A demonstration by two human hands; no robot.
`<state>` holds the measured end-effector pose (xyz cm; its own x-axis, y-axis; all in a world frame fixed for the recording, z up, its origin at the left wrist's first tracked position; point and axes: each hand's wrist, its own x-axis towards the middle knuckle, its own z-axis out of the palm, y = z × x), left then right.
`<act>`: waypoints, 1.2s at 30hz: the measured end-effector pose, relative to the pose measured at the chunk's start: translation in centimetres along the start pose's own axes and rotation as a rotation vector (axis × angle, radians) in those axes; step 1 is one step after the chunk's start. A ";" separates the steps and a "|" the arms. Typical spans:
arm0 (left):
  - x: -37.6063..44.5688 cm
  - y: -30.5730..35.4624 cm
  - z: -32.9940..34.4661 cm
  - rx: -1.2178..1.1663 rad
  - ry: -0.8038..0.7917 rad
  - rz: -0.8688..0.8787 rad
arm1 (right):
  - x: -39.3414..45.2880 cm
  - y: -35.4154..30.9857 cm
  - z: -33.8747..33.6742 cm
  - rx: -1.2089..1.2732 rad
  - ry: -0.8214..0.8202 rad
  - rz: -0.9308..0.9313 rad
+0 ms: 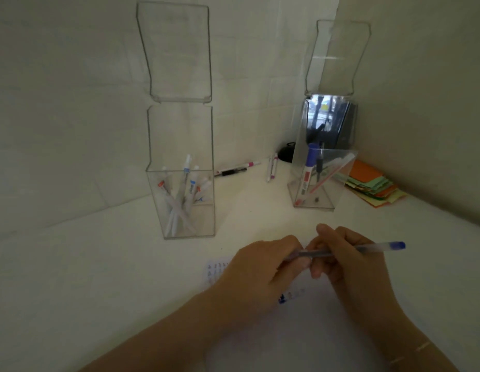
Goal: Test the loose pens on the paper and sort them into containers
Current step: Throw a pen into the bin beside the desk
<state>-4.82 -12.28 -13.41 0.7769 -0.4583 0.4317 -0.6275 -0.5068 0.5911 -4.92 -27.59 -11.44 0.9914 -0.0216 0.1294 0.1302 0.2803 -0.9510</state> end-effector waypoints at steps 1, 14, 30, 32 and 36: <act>0.0 0.4 0.0 -0.139 -0.006 -0.073 | -0.1 0.0 0.2 -0.011 -0.009 -0.012; 0.5 2.7 -0.6 -0.532 0.123 -0.364 | 0.2 0.1 2.0 -0.209 -0.026 -0.108; 0.4 -0.2 -0.7 -0.205 0.440 -0.357 | 0.4 -0.6 4.4 -1.499 -0.220 -0.711; 0.3 0.2 -0.7 -0.217 0.462 -0.291 | 0.9 -0.5 4.0 -1.592 -0.342 -0.767; 0.6 0.0 -0.8 -0.357 0.541 -0.307 | 3.4 -5.8 3.2 -1.625 -0.308 -0.829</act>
<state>-4.34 -11.94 -12.62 0.8906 0.1392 0.4329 -0.3932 -0.2423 0.8869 -2.34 -26.17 -4.60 0.6604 0.5512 0.5099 0.5923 -0.7998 0.0975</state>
